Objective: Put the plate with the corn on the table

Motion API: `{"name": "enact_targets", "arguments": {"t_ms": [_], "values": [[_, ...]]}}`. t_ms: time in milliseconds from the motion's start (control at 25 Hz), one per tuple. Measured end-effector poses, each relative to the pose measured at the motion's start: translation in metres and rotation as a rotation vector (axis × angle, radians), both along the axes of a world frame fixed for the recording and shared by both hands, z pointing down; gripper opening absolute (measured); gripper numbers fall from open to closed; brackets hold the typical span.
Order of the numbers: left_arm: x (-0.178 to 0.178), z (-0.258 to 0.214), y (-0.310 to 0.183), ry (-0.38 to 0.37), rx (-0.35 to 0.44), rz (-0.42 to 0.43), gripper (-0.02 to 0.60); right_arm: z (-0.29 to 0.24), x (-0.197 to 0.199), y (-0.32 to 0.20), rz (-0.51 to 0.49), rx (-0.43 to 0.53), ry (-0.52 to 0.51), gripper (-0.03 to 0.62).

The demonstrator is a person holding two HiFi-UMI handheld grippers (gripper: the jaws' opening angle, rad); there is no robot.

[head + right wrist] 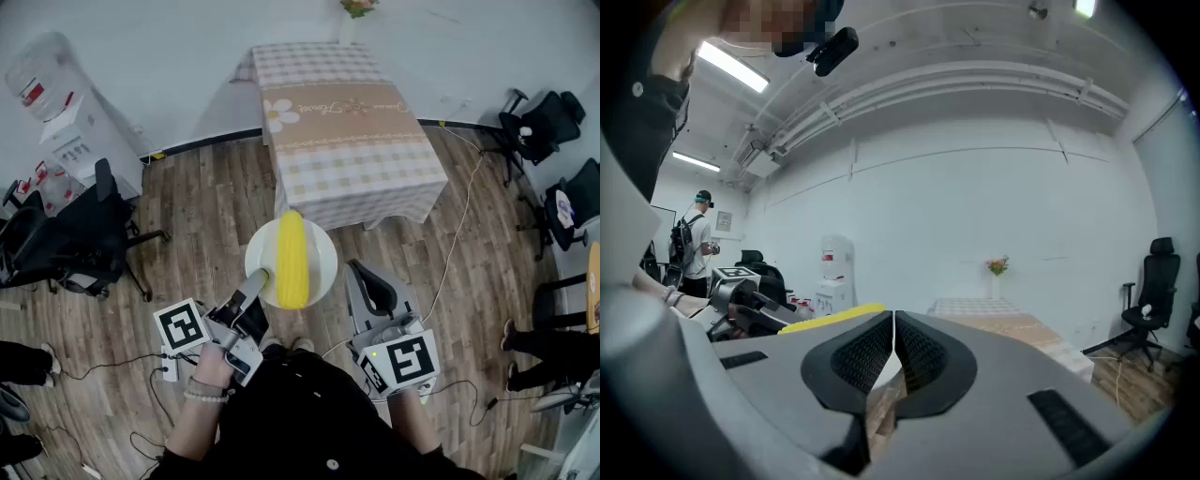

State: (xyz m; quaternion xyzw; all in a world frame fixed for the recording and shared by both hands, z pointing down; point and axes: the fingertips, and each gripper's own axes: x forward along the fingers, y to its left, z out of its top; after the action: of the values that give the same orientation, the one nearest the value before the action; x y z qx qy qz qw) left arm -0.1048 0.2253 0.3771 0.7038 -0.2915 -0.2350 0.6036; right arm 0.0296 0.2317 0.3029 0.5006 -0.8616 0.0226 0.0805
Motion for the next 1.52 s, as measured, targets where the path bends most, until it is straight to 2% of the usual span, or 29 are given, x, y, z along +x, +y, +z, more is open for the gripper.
{"name": "enact_targets", "arguments": {"t_ms": [520,640,880,960,1120,1360,1520], "values": [[0.000,-0.002,-0.001,-0.006,0.007,-0.020,0.034,0.004,0.000,-0.004,-0.018,-0.023,-0.011,0.044],[-0.001,-0.002,-0.001,-0.010,0.008,-0.021,0.034,0.008,0.002,-0.006,-0.014,-0.080,-0.133,0.046],[-0.007,-0.003,0.000,-0.001,0.011,-0.018,0.034,0.034,0.001,-0.008,0.017,-0.285,-0.349,0.052],[-0.006,-0.002,0.000,0.002,0.012,-0.017,0.034,0.041,0.001,-0.008,0.015,-0.343,-0.442,0.109],[0.000,-0.003,-0.001,0.007,0.017,-0.011,0.034,0.052,0.007,-0.007,0.030,-0.433,-0.587,0.141],[0.001,-0.006,-0.001,0.013,0.020,-0.008,0.034,0.065,-0.002,-0.005,0.022,-0.535,-0.722,0.156],[0.000,-0.006,-0.001,0.018,0.025,-0.006,0.034,0.069,-0.010,-0.005,0.008,-0.560,-0.745,0.155]]}}
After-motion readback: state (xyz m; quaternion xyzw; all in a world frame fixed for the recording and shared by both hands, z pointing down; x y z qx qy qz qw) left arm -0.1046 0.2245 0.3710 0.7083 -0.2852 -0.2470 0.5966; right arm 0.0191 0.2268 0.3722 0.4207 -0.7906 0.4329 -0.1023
